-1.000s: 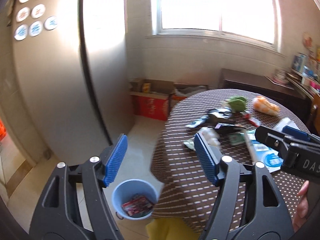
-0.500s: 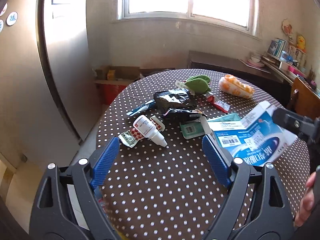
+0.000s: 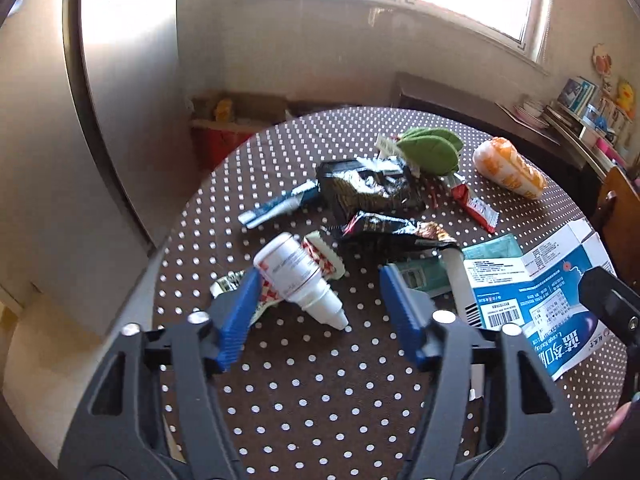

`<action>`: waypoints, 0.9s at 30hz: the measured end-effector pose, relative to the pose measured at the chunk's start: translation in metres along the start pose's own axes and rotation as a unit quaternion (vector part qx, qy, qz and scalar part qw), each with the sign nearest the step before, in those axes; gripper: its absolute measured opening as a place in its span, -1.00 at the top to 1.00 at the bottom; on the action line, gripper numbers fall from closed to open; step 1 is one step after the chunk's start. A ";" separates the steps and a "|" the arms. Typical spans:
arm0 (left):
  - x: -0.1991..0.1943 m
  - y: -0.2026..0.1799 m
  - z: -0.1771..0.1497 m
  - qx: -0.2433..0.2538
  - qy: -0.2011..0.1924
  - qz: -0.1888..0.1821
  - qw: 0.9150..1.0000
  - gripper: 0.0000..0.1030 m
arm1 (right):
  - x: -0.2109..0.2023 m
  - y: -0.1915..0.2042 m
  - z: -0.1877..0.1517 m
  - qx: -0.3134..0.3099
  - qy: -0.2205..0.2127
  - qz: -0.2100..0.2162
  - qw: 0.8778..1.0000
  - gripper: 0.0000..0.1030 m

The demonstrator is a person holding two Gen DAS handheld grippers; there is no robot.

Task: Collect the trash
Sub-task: 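Grasp the white medicine bottle with the left gripper while the right gripper grasps the red-white wrapper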

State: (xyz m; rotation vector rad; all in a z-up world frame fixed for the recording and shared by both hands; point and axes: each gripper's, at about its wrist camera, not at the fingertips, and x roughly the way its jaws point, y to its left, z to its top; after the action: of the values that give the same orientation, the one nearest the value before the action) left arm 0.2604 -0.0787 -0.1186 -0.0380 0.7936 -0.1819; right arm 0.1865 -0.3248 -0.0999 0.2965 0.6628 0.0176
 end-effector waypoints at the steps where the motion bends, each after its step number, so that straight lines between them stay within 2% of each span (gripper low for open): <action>1: 0.003 0.003 0.000 -0.007 0.007 0.000 1.000 0.12 | 0.001 0.001 0.000 0.000 0.001 0.000 1.000 -0.72; 3: 0.008 0.006 0.000 -0.014 0.022 0.001 1.000 0.48 | 0.004 0.004 -0.001 0.000 0.005 0.005 1.000 -0.72; 4: 0.011 0.007 -0.001 -0.015 0.029 0.005 0.999 0.55 | 0.005 0.006 -0.001 0.000 0.008 0.007 1.000 -0.72; 8: -0.010 0.000 -0.007 0.020 -0.020 0.019 0.999 0.55 | 0.005 0.014 -0.004 -0.002 0.020 0.026 0.999 -0.72; 10: -0.020 0.000 -0.009 0.030 -0.034 0.011 0.999 0.55 | 0.003 0.021 -0.004 -0.013 0.016 0.022 1.000 -0.72; 12: -0.027 0.003 -0.009 0.027 -0.035 0.011 0.999 0.55 | 0.004 0.030 -0.003 -0.020 0.018 0.034 0.999 -0.72; 15: -0.037 0.010 -0.011 0.032 -0.043 0.017 0.998 0.55 | 0.012 0.045 0.000 -0.017 0.035 0.079 0.996 -0.72; 18: -0.045 0.025 -0.008 0.020 -0.050 0.019 0.998 0.55 | 0.023 0.065 0.002 -0.029 0.050 0.094 0.994 -0.72; 22: -0.052 0.054 -0.008 0.001 -0.059 0.044 0.997 0.55 | 0.037 0.095 0.001 -0.056 0.066 0.107 0.991 -0.72; 27: -0.049 0.088 -0.013 -0.013 -0.051 0.067 0.996 0.55 | 0.064 0.129 -0.009 -0.089 0.092 0.084 0.988 -0.72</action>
State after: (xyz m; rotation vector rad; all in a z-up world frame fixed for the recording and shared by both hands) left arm 0.2311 0.0166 -0.1020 -0.0186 0.6945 -0.0421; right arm 0.2418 -0.1923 -0.1093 0.1793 0.8120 0.2666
